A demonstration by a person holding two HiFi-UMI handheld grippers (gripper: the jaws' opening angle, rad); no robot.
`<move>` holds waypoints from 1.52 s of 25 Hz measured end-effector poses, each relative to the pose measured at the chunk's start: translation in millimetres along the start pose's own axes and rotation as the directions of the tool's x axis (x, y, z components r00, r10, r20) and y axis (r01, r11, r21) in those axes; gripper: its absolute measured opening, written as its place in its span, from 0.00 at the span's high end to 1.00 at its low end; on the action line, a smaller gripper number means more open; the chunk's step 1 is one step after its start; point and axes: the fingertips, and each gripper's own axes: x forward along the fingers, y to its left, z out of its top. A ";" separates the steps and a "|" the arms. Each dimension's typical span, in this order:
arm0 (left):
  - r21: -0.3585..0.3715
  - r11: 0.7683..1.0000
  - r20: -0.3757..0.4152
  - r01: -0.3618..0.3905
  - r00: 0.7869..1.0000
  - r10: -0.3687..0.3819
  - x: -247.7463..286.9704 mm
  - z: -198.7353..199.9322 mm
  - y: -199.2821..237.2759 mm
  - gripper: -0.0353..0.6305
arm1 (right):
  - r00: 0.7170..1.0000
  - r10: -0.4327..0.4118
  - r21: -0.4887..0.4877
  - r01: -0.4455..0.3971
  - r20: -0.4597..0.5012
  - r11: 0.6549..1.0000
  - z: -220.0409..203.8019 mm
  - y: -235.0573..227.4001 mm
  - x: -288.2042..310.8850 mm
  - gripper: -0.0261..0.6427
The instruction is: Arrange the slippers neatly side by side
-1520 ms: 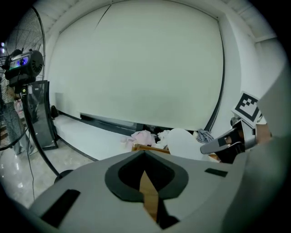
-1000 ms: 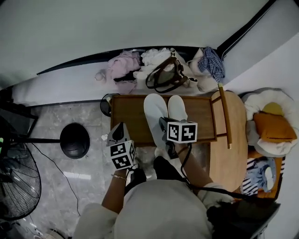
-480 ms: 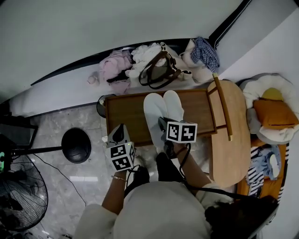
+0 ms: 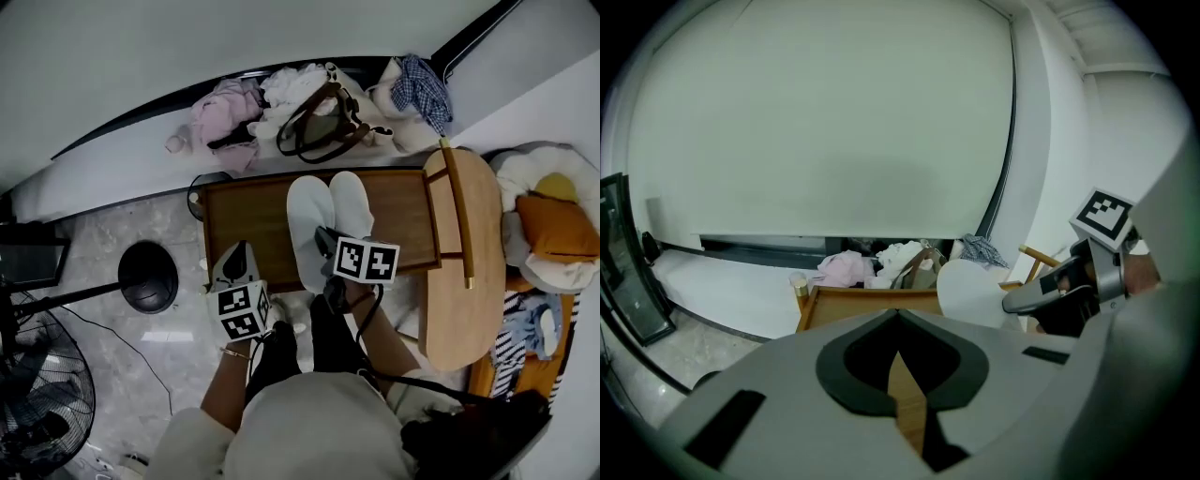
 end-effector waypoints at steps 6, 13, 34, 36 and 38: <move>-0.018 1.000 -0.021 -0.012 1.000 0.012 16.9 -4.3 2.9 0.94 | 1.000 -0.007 0.030 0.007 -0.026 1.000 0.1 -9.4 18.8 0.89; -0.025 0.999 -0.039 -0.041 0.998 0.040 26.7 -11.6 12.6 0.94 | 0.999 -0.016 0.060 0.018 -0.042 0.998 1.9 -18.8 34.6 0.89; -0.057 0.996 -0.079 -0.073 0.995 0.069 36.0 -30.8 12.3 0.94 | 0.994 -0.036 0.032 0.040 -0.106 0.999 -4.2 -39.3 50.8 0.89; -0.060 0.995 -0.082 -0.074 0.994 0.069 37.0 -32.0 11.7 0.94 | 0.993 -0.046 0.013 0.047 -0.109 0.999 -2.9 -40.5 51.1 0.89; -0.063 0.995 -0.084 -0.076 0.994 0.070 38.2 -32.8 11.4 0.94 | 0.992 -0.054 -0.001 0.054 -0.112 0.999 -2.1 -42.3 51.7 0.89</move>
